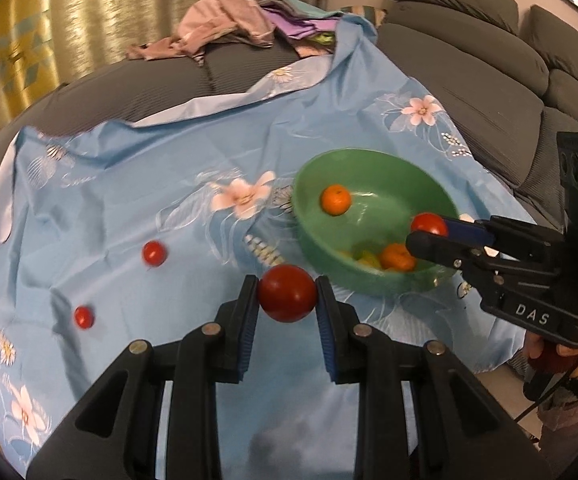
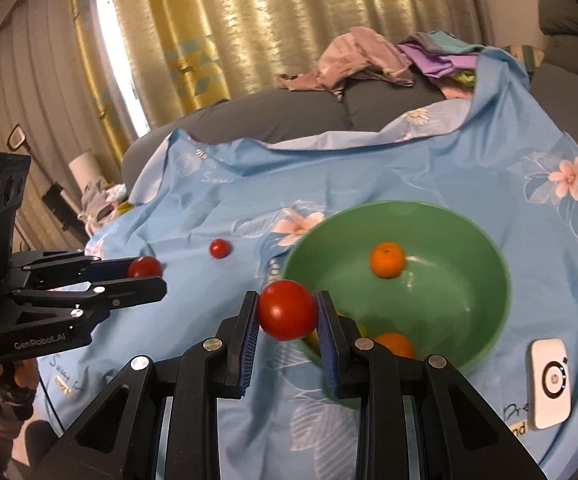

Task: Organize fruits
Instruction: 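Carry both cherry tomatoes over the green bowl, then open both tools to drop the tomatoes into the bowl and withdraw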

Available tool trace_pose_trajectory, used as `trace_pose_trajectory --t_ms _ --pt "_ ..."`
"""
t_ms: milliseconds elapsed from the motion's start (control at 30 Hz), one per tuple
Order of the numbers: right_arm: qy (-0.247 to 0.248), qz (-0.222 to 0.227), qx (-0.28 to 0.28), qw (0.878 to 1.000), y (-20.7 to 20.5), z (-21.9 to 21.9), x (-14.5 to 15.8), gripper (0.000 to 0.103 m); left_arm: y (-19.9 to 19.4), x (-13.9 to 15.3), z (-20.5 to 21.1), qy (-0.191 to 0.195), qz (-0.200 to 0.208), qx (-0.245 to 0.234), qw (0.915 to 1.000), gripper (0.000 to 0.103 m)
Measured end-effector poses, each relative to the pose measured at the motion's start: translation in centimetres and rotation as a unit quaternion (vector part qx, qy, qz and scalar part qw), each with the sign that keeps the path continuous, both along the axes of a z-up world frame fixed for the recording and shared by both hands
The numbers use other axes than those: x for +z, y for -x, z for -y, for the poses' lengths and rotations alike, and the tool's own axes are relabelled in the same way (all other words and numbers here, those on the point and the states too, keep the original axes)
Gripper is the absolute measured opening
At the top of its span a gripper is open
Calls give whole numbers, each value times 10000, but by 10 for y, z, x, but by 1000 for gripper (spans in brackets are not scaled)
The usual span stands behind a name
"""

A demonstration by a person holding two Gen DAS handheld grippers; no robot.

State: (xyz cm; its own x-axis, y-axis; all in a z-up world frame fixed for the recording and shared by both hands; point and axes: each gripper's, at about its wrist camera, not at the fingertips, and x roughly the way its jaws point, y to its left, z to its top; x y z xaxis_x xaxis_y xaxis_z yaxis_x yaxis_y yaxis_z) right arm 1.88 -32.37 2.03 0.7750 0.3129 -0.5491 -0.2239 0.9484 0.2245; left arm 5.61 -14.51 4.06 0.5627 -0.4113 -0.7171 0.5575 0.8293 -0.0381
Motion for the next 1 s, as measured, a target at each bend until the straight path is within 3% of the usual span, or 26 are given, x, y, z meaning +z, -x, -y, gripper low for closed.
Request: trace_pose_trajectory --t_ms 433,1000 --pt "-143 -58 -382 9992 -9 42 -12 30 -22 -10 63 -219 -13 -452 9987 28" --pt "-119 -341 -539 9979 -24 55 -31 30 -45 -41 96 -597 -155 -625 9961 30"
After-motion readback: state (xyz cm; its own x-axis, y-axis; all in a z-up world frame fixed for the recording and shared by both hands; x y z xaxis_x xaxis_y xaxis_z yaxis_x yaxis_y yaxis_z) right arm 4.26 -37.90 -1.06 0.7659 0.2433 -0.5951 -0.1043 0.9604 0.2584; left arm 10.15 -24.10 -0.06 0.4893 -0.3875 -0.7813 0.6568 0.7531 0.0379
